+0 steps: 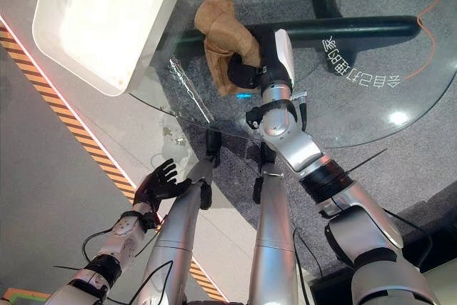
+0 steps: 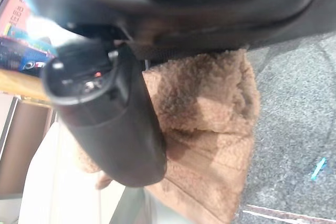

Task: Wipe the table with a cloth and put it in the basket.

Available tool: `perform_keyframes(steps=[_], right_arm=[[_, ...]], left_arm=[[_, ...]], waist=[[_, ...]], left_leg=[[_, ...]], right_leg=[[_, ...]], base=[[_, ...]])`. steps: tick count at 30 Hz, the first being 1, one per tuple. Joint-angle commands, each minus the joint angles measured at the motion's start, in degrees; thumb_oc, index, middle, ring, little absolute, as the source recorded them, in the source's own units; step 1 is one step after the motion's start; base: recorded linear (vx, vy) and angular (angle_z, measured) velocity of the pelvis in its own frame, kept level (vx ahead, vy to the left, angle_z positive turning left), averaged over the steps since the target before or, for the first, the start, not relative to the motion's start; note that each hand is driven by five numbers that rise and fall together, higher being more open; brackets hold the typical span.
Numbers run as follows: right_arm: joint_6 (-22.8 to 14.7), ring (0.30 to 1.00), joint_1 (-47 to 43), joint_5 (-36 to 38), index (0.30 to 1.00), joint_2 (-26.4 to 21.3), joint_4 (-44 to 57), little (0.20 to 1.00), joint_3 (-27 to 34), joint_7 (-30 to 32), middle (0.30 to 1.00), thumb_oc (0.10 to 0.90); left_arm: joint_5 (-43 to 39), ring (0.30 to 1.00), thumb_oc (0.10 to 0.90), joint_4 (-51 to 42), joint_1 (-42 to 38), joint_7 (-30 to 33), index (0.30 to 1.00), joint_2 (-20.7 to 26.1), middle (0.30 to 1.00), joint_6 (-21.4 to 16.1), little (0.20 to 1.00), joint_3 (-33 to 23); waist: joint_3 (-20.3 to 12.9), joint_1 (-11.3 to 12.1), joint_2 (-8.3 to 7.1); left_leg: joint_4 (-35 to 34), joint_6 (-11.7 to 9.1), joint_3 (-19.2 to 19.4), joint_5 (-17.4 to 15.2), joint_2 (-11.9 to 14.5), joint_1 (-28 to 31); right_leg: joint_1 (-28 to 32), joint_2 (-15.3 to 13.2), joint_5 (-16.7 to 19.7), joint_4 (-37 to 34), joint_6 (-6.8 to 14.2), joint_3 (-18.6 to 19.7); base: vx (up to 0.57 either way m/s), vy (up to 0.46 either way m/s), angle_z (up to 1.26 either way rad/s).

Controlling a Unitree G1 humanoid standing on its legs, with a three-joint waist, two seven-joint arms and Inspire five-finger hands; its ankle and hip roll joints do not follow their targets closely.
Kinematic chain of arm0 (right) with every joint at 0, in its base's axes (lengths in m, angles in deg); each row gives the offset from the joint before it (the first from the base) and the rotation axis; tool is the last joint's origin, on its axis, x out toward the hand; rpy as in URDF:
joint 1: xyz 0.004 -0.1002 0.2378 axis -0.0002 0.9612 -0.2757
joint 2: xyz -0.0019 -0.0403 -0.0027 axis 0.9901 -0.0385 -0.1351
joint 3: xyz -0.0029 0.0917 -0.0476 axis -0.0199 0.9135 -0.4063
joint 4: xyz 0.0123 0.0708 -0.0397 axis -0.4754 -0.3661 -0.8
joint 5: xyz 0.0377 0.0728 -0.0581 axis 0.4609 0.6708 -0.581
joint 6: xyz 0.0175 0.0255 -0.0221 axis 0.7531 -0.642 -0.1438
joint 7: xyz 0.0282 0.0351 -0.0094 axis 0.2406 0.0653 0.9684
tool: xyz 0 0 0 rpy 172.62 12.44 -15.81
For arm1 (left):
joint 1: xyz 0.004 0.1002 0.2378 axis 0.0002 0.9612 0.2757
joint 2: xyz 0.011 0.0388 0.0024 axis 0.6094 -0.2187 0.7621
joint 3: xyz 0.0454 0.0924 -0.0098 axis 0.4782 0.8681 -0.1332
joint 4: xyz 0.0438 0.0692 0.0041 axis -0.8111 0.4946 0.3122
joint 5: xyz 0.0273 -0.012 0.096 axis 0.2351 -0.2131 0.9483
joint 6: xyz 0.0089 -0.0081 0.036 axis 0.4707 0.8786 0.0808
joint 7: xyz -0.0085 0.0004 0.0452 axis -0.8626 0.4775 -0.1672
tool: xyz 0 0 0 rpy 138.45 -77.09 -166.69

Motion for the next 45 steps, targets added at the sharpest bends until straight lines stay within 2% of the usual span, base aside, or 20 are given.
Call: perform_keyframes(steps=[1,8,12,15,17,18,20,21,25,26,27,28,29,30,32,33,36,45], right_arm=[[-5.06,0.3,2.74,1.84,0.3,-1.01,6.96,0.2,3.05,1.3,0.3,0.1],[-7.14,0.3,10.56,1.17,0.3,-1.5,17.38,0.2,8.75,-3.04,0.3,0.1],[-9.6,0.3,14.48,1.07,0.3,-2.11,20.75,0.2,11.93,-5.49,0.3,0.1],[-12.02,0.3,18.2,1.07,0.3,-2.41,23.67,0.2,15.18,-7.53,0.3,0.1],[-12.36,0.3,19.13,1.05,0.3,-2.39,24.63,0.2,15.94,-7.97,0.3,0.1],[-13.42,0.3,21.07,0.66,0.3,-2.03,26.5,0.2,17.43,-9.15,0.3,0.1],[-13.54,0.3,21.57,0.54,0.3,-1.9,26.98,0.2,17.79,-9.46,0.3,0.1],[-13.76,0.3,22.6,0.73,0.3,-1.96,28.28,0.2,18.66,-9.95,0.3,0.1],[-13.76,0.3,22.6,0.73,0.3,-1.96,28.28,0.2,18.67,-9.95,0.3,0.1],[-14.92,0.3,24.62,1.71,0.3,-1.84,30.61,0.2,20.25,-10.67,0.3,0.1],[-16.86,0.3,26.05,3.99,0.3,-2.17,33.14,0.2,21.45,-11.82,0.3,0.1],[-16.85,0.3,26.09,3.99,0.3,-2.17,33.16,0.2,21.47,-11.83,0.3,0.1],[-18.25,0.3,27.1,4.99,0.3,-1.93,34.42,0.2,22.03,-13.05,0.3,0.1],[-21.23,0.3,28.86,6.72,0.3,-1.27,37.24,0.2,22.29,-16.61,0.3,0.1],[-22.22,0.3,28.75,7.61,0.3,-1.32,39.1,0.2,21.67,-18.88,0.3,0.1],[-22.45,0.3,29.15,8.05,0.3,-1.22,39.66,0.2,21.3,-20.07,0.3,0.1],[-22.76,0.3,28.26,9.0,0.3,-1.19,40.52,0.2,20.24,-22.56,0.3,0.1],[-17.72,0.3,24.56,13.75,0.3,-1.4,41.39,0.2,12.73,-28.34,0.3,0.1]], left_arm=[[-4.81,0.9,0.8,-3.29,7.67,1.22,0.9,0.91,0.9,-5.63,0.9,-2.17],[-12.25,0.9,0.8,-10.04,10.85,-3.14,0.9,1.41,0.9,-7.63,0.9,-7.24],[-18.25,0.9,0.8,-13.25,12.9,-10.05,0.9,1.28,0.9,-5.42,0.9,-9.35],[-23.23,0.9,0.8,-18.13,15.75,-17.62,0.9,1.15,0.9,-4.79,0.9,-9.08],[-24.56,0.9,0.8,-19.63,16.49,-19.1,0.9,1.03,0.9,-4.35,0.9,-8.96],[-27.46,0.9,0.8,-22.55,17.78,-23.44,0.9,0.76,0.9,-3.23,0.9,-8.71],[-27.91,0.9,0.8,-23.32,18.02,-24.23,0.9,0.67,0.9,-2.49,0.9,-8.65],[-29.37,0.9,0.8,-25.28,18.7,-26.83,0.9,0.55,0.9,-0.61,0.9,-8.37],[-29.37,0.9,0.8,-25.28,18.7,-26.83,0.9,0.55,0.9,-0.61,0.9,-8.37],[-33.05,0.9,0.8,-29.58,20.06,-32.09,0.9,0.25,0.9,3.26,0.9,-7.26],[-36.44,0.9,0.8,-32.82,20.96,-37.45,0.9,0.62,0.9,5.54,0.9,-6.36],[-36.45,0.9,0.8,-32.82,20.97,-37.47,0.9,0.64,0.9,5.54,0.9,-6.34],[-38.97,0.9,0.8,-34.21,21.36,-40.35,0.9,0.82,0.9,6.54,0.9,-5.82],[-45.15,0.9,0.8,-39.55,21.28,-44.63,0.9,1.36,0.9,10.01,0.9,-5.31],[-48.98,0.9,0.8,-43.27,20.74,-48.11,0.9,1.66,0.9,13.9,0.9,-4.49],[-50.2,0.9,0.8,-44.25,21.27,-49.91,0.9,1.9,0.9,15.11,0.9,-3.95],[-51.51,0.9,0.8,-46.1,20.71,-51.19,0.9,2.38,0.9,15.68,0.9,-3.34],[-55.23,0.9,0.8,-50.07,16.36,-52.6,0.9,3.39,0.9,13.93,0.9,-1.35]], waist=[[-0.43,-0.45,0.98],[-0.43,-1.25,0.94],[-0.43,-1.91,1.04],[-0.43,-2.45,1.05],[-0.43,-2.54,1.08],[-0.43,-2.82,1.08],[-0.43,-2.89,1.05],[-0.43,-3.06,1.02],[-0.43,-3.06,1.02],[-0.43,-3.52,0.98],[-0.43,-4.03,0.99],[-0.43,-4.01,0.99],[-0.43,-4.36,0.98],[-0.43,-5.09,1.03],[-0.43,-5.3,0.92],[-0.43,-5.36,0.91],[-0.43,-5.38,0.89],[-0.43,-4.97,0.41]], left_leg=[[3.82,-1.06,0.61,-5.71,1.55,0.88],[1.89,-1.36,0.46,-5.04,1.57,4.97],[0.73,-1.42,0.54,-4.75,1.71,7.42],[-0.16,-1.49,0.89,-4.59,1.77,9.46],[-0.36,-1.48,0.94,-4.56,1.79,9.9],[-0.77,-1.39,1.14,-4.48,1.83,10.72],[-0.81,-1.36,1.18,-4.48,1.83,10.87],[-1.04,-1.32,1.32,-4.42,1.88,11.3],[-1.05,-1.32,1.32,-4.42,1.88,11.31],[-1.42,-1.19,1.9,-4.4,2.06,11.83],[-1.58,-1.02,2.64,-4.51,2.29,12.1],[-1.58,-1.01,2.65,-4.52,2.3,12.12],[-1.53,-0.94,2.99,-4.6,2.4,12.18],[-1.71,-0.69,3.75,-4.64,2.61,12.41],[-1.74,-0.58,4.24,-4.49,2.92,12.12],[-1.36,-0.87,4.04,-6.16,3.05,13.59],[-1.37,-0.91,4.25,-6.06,3.24,13.36],[-1.26,-0.95,4.68,-5.2,4.05,12.14]], right_leg=[[-1.09,1.09,8.75,-10.62,3.23,4.57],[2.84,2.24,8.11,-11.16,2.93,4.28],[5.16,2.63,7.74,-11.75,2.66,4.05],[7.29,2.9,7.86,-12.84,2.55,3.85],[7.76,2.91,7.88,-13.1,2.51,3.77],[8.63,2.94,7.99,-13.65,2.41,3.59],[8.8,2.96,8.02,-13.72,2.4,3.56],[9.27,2.97,8.12,-14.07,2.38,3.51],[9.28,2.97,8.12,-14.07,2.38,3.51],[9.91,2.83,8.4,-14.75,2.29,3.32],[10.25,2.55,8.51,-15.07,2.22,3.02],[10.28,2.55,8.51,-15.08,2.22,3.03],[10.28,2.41,8.56,-15.02,2.2,2.89],[10.48,2.14,8.8,-15.51,2.17,2.73],[10.31,1.77,9.07,-15.8,2.1,2.52],[11.79,1.66,7.51,-15.5,2.33,2.4],[11.67,1.34,7.68,-15.68,2.29,2.2],[10.76,0.47,7.84,-15.26,2.04,1.54]], base=[[-0.03,-0.03,0.0],[-0.03,-0.015,0.0],[-0.03,0.0,-0.04],[-0.02,-0.006,-0.03],[-0.01,-0.001,-0.02],[0.0,0.0,0.0],[-0.01,0.003,-0.02],[-0.01,0.0,-0.03],[-0.01,0.0,-0.04],[0.0,0.0,0.0],[-0.02,0.006,-0.03],[-0.02,0.005,-0.03],[-0.02,0.029,-0.06],[-0.02,0.031,-0.1],[0.01,0.017,-0.22],[0.04,0.008,-0.18],[0.01,0.01,-0.11],[-0.01,0.002,-0.04]])
